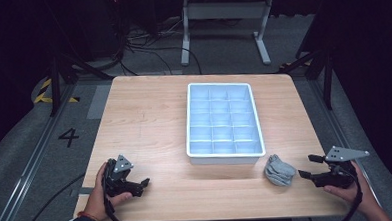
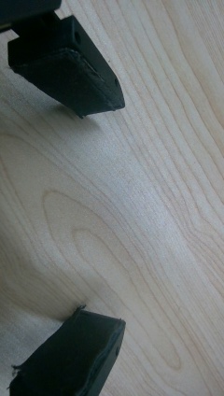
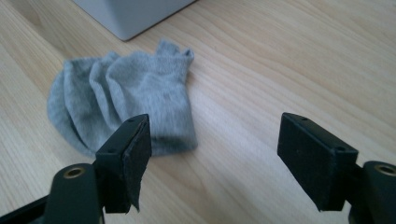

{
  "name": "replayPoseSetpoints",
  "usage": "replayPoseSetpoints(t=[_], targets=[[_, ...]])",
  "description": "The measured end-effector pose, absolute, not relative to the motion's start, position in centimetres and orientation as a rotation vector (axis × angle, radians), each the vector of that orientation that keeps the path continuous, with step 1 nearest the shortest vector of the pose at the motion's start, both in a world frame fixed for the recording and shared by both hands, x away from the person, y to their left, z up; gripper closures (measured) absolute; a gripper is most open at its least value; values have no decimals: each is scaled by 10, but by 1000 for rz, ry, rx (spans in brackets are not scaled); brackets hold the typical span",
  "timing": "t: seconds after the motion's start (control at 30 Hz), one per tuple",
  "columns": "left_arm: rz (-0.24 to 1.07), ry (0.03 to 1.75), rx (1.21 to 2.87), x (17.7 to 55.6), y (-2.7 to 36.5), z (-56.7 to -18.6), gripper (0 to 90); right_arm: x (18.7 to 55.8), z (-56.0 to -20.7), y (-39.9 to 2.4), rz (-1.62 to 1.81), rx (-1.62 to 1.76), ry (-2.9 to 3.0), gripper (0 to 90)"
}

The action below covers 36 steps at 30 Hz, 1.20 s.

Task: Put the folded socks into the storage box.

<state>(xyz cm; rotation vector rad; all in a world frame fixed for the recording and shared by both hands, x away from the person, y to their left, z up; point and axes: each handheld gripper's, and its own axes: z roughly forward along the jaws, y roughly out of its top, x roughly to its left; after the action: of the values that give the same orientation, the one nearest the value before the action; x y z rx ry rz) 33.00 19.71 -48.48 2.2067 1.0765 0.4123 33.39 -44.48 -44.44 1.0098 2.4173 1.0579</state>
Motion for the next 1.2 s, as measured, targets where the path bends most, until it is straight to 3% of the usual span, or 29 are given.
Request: replayPoseSetpoints(t=[0.6,0.73,0.87,1.07,1.1,1.2], targets=[[409,1079,2205,330,197,-485,5,362,-450,-392,952,901,2608,271],[410,1079,2205,330,197,-485,5,362,-457,-387,920,894,2641,254],[410,1079,2207,330,197,-485,5,363,-461,-383,906,915,2646,182],[408,1079,2206,330,197,-485,5,363,-468,-377,943,929,2676,180],[408,1079,2206,330,197,-485,5,361,-467,-375,941,920,2679,216],[408,1079,2206,330,197,-485,5,356,-463,-371,974,857,2733,496]])
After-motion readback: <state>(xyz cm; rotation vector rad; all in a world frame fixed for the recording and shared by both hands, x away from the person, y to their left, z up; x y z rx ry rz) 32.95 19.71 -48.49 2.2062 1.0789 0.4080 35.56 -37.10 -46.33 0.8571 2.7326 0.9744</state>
